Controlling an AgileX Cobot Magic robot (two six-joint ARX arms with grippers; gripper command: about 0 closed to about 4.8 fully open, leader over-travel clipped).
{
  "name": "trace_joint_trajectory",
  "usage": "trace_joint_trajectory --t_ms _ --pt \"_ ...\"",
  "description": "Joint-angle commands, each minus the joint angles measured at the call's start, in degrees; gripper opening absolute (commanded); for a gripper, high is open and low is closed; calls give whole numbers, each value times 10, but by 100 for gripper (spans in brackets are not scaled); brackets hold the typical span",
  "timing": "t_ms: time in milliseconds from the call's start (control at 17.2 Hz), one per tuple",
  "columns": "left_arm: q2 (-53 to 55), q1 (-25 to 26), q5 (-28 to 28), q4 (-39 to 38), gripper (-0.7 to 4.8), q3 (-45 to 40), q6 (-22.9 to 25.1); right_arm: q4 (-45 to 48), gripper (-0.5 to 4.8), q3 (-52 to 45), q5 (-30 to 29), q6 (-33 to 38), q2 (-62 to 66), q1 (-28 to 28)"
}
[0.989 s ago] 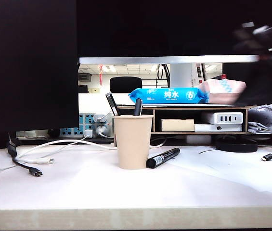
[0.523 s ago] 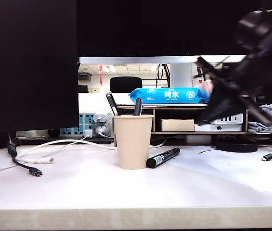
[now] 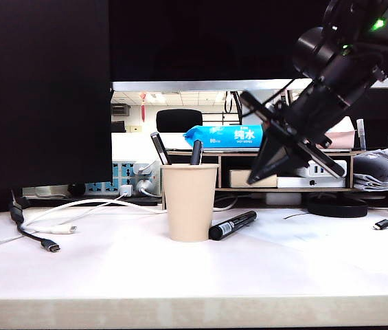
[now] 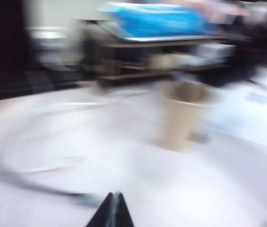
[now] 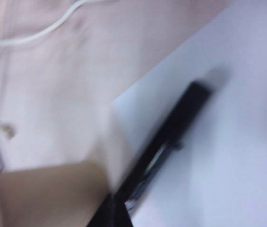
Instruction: Pick up the marker and insert it into the paper cup.
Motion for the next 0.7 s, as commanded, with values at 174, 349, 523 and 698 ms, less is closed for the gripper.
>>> trace_joint_trajectory --t_ms 174,349,523,698 --pt "0 -92 2 4 -6 0 2 3 -4 35 33 11 25 1" --pt "0 -115 2 4 -6 0 2 2 95 50 49 17 42 3" --pt "0 -115 2 4 -6 0 2 1 109 50 71 20 44 3" --pt "0 -115 2 4 -6 0 2 15 128 50 83 43 49 3"
